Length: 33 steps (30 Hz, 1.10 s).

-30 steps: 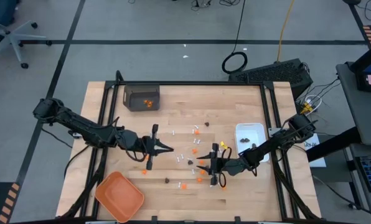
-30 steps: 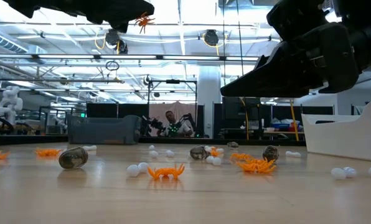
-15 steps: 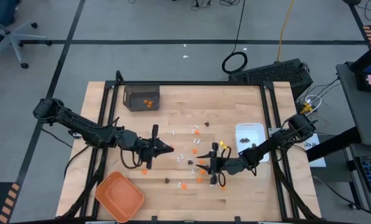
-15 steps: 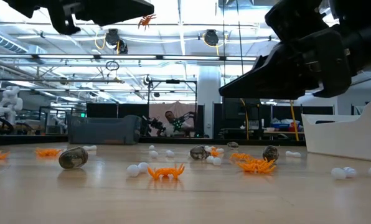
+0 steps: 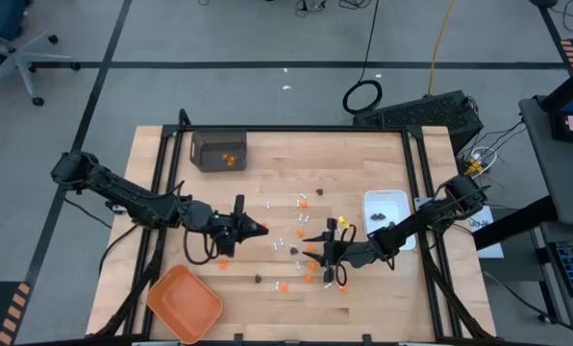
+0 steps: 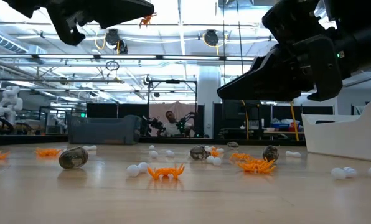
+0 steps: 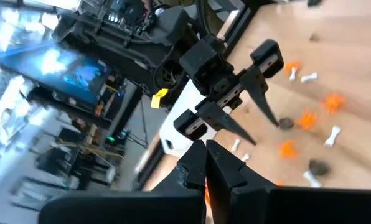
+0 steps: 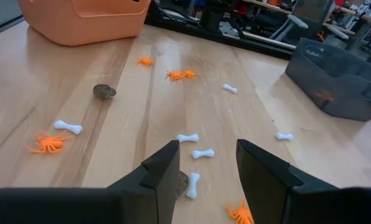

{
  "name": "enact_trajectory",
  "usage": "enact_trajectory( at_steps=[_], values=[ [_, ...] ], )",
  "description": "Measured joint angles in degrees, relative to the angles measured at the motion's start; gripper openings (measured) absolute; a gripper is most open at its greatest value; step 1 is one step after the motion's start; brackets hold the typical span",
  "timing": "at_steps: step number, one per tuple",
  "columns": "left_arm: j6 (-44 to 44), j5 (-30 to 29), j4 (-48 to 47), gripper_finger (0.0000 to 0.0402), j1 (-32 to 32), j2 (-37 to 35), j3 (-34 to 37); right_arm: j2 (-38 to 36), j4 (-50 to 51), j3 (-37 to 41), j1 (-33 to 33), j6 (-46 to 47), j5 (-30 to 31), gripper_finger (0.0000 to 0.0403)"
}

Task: Sort Halloween decoration
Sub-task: Put the orange spider toy into the black bin

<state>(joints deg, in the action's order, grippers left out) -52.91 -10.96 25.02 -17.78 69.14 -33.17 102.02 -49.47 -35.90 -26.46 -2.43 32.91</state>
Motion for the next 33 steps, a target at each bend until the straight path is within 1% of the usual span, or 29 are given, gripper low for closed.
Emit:
enact_trajectory(
  at_steps=[3,6,10,15,17,19,22,27,30,33],
  values=[
    [9.2,0.0,0.3,0.0,0.0,0.0,0.0,0.0,0.0,0.0,0.3,0.0,0.0,0.0143],
    [22.1,-0.3,0.9,0.0,-0.2,0.0,0.0,0.0,0.0,0.0,0.5,0.0,0.0,0.0143],
    [39.8,-5.4,1.4,0.0,-0.9,0.0,0.0,0.0,0.0,0.0,0.5,0.0,0.0,0.0143],
    [54.8,-13.1,0.9,0.0,-1.2,0.0,0.0,0.0,0.0,0.0,0.6,0.0,0.0,0.0143],
    [61.1,-15.1,-0.9,0.0,-0.2,-0.6,-0.5,0.0,0.0,0.0,0.6,0.0,0.0,0.0143],
    [63.0,-14.7,-2.9,0.0,1.1,-1.5,-1.6,0.0,0.0,0.0,0.6,0.2,0.0,0.0143],
    [61.6,-11.6,-9.6,0.0,4.1,-3.0,-4.1,0.0,0.0,0.0,0.6,0.2,0.0,0.0143],
    [61.5,-7.6,-28.5,0.0,11.2,-5.7,-12.0,0.0,0.0,0.0,0.6,0.1,0.0,0.0143],
    [59.9,-7.4,-40.0,0.0,15.1,-5.8,-16.1,0.0,0.0,0.0,0.6,0.0,0.0,0.0143],
    [58.3,-8.7,-48.2,0.0,19.8,-5.9,-18.1,0.0,0.0,0.0,0.6,0.0,0.0,0.0143]
  ],
)
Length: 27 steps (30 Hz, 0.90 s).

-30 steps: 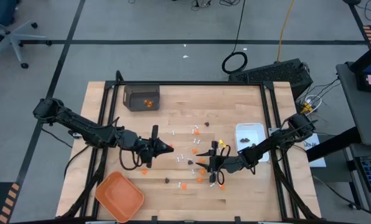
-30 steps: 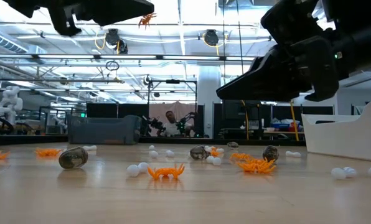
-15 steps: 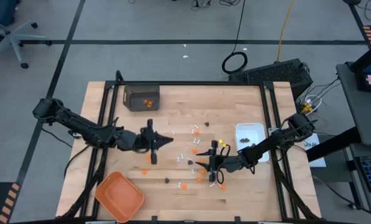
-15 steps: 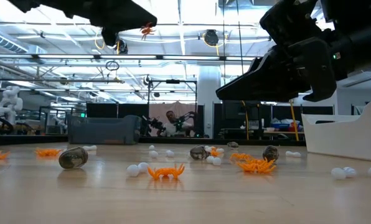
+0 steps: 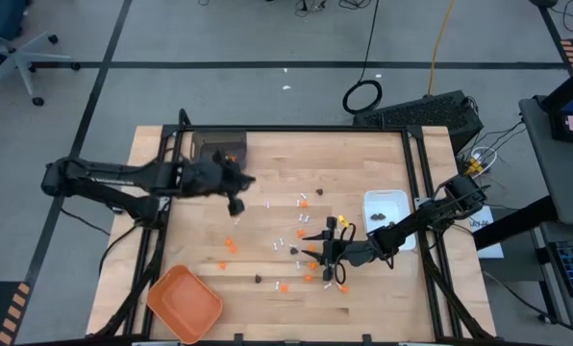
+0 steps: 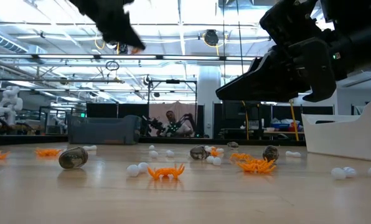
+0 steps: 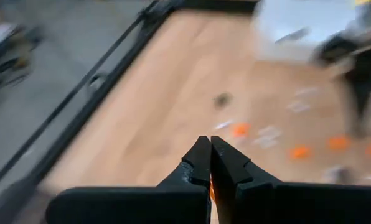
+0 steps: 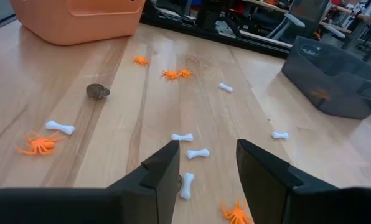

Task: Sort Halloween decoration
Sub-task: Put the orange spider toy into the black bin

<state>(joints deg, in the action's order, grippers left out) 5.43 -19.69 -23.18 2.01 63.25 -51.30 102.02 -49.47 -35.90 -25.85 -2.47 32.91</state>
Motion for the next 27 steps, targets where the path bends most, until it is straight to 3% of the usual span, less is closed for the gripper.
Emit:
enact_trajectory(
  at_steps=[6,11,16,21,27],
  values=[
    [-3.3,-0.9,-10.7,0.0,11.9,0.5,0.1,0.0,0.0,0.0,0.0,0.2,0.0,0.0143],
    [-9.0,5.7,-7.4,0.0,21.9,0.9,1.8,0.0,0.0,0.0,0.0,0.3,0.0,0.0143],
    [-11.8,6.4,-6.8,0.0,30.1,3.7,2.4,0.0,0.0,0.0,-0.1,1.5,-0.2,0.0143],
    [-11.9,11.5,-6.7,0.0007,34.2,7.7,2.4,0.0,0.4,0.0,-0.2,5.4,-3.6,0.0143],
    [-10.2,10.4,-5.3,0.0065,35.4,12.9,2.4,0.0,0.5,0.0,-0.6,9.3,-9.8,0.0143]
  ],
)
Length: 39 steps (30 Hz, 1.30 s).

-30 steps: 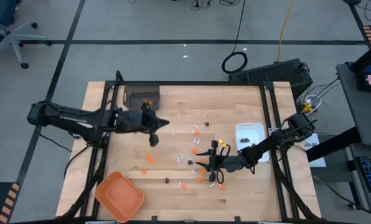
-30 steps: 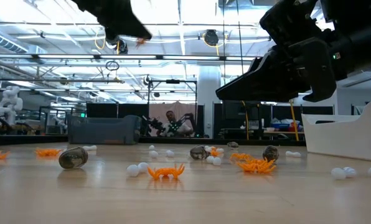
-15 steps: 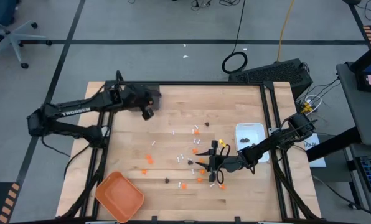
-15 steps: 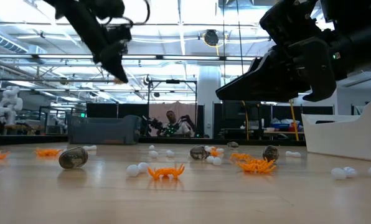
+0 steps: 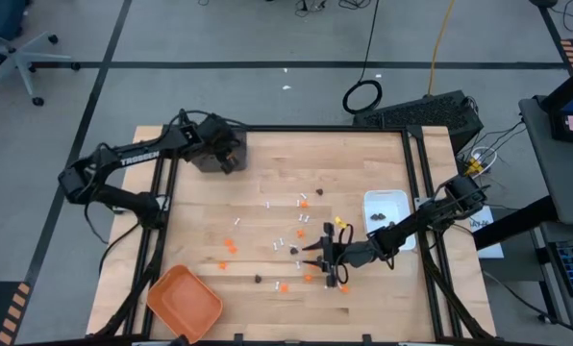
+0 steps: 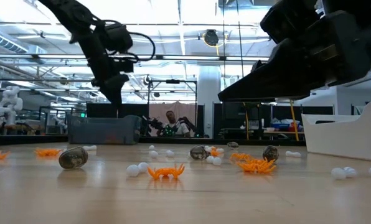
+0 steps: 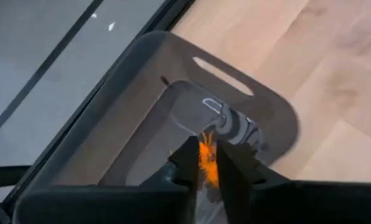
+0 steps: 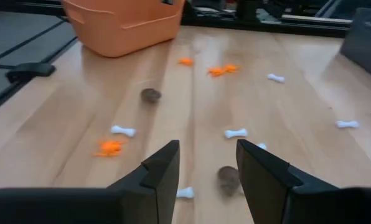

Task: Sort Halloween decoration
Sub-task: Put the orange spider toy into the black bin

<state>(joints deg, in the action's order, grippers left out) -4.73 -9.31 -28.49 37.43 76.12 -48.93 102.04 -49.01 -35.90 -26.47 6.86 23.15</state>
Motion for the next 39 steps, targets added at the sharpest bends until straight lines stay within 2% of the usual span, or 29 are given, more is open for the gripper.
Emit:
enact_trajectory(
  at_steps=[5,9,12,16,20,23,28,31,39],
  values=[
    [6.4,-2.7,-0.5,0.0114,-1.1,0.3,0.0,0.0,0.0,0.0,-1.8,0.0,-0.8,0.0143],
    [13.8,-1.4,-2.4,0.0119,-6.8,-4.0,0.0,0.0,0.0,0.0,-3.3,0.5,-0.8,0.0143],
    [18.1,-3.5,-2.5,0.0116,-15.3,-8.2,0.0,0.0,0.0,0.0,-4.1,2.3,-0.8,0.0143],
    [23.6,-9.6,-1.8,0.0116,-29.8,-11.7,0.0,0.0,0.0,0.0,-4.8,6.1,-0.8,0.0143],
    [29.6,-17.6,-1.4,0.0116,-43.9,-11.3,0.0,0.0,0.0,0.0,-4.8,8.9,-0.7,0.0143],
    [31.9,-22.7,1.0,0.0116,-52.2,-8.7,0.0,0.0,3.3,-1.2,-4.8,8.8,1.9,0.0143],
    [32.9,-32.7,6.2,0.0116,-63.2,-3.4,-0.1,0.0,19.7,-8.2,-4.0,8.8,8.3,0.0143],
    [33.0,-37.2,9.9,0.0116,-67.4,0.5,-0.1,0.0,33.2,-14.5,-3.3,10.2,8.1,0.0143],
    [34.4,-39.2,23.0,0.0115,-73.5,10.0,0.0,0.0,74.7,-33.2,-4.4,16.9,6.6,0.0143]
  ],
)
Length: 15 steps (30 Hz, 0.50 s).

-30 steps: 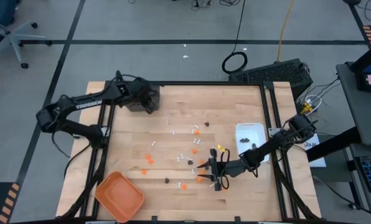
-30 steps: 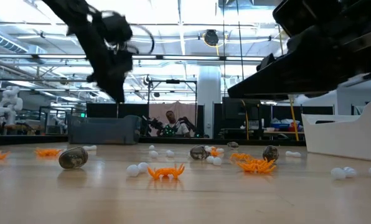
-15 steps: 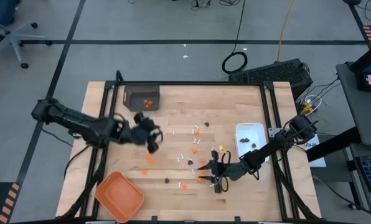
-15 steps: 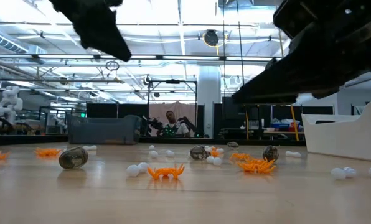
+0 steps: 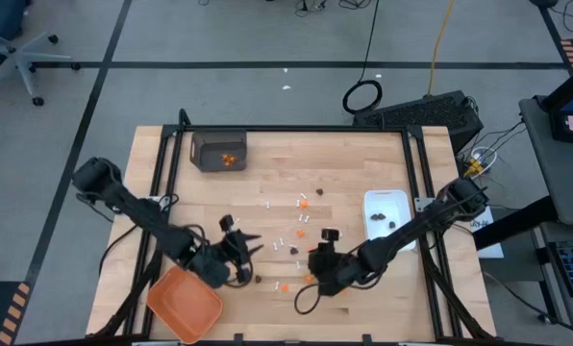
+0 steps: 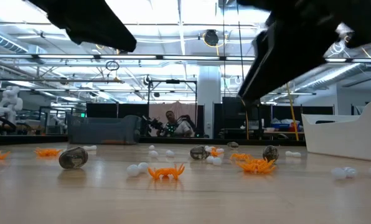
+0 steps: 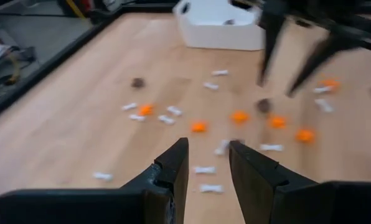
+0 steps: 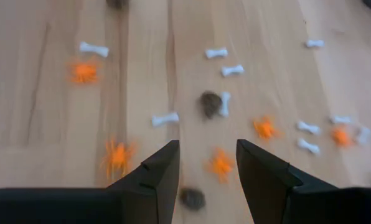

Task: Sort Halloween decoration
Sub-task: Put the orange spider toy into the black bin

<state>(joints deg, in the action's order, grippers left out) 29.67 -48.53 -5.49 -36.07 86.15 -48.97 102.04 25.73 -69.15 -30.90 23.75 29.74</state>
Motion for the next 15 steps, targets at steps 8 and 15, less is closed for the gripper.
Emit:
enact_trajectory(
  at_steps=[8,15],
  values=[
    [-0.3,-0.7,6.8,0.0115,-2.7,5.4,0.0,0.0,5.5,-2.0,0.3,3.5,-1.4,0.0143],
    [-0.1,-1.9,6.9,0.0115,-2.8,6.4,0.0,0.0,5.8,0.4,4.9,-1.4,-9.1,0.0148]
  ],
)
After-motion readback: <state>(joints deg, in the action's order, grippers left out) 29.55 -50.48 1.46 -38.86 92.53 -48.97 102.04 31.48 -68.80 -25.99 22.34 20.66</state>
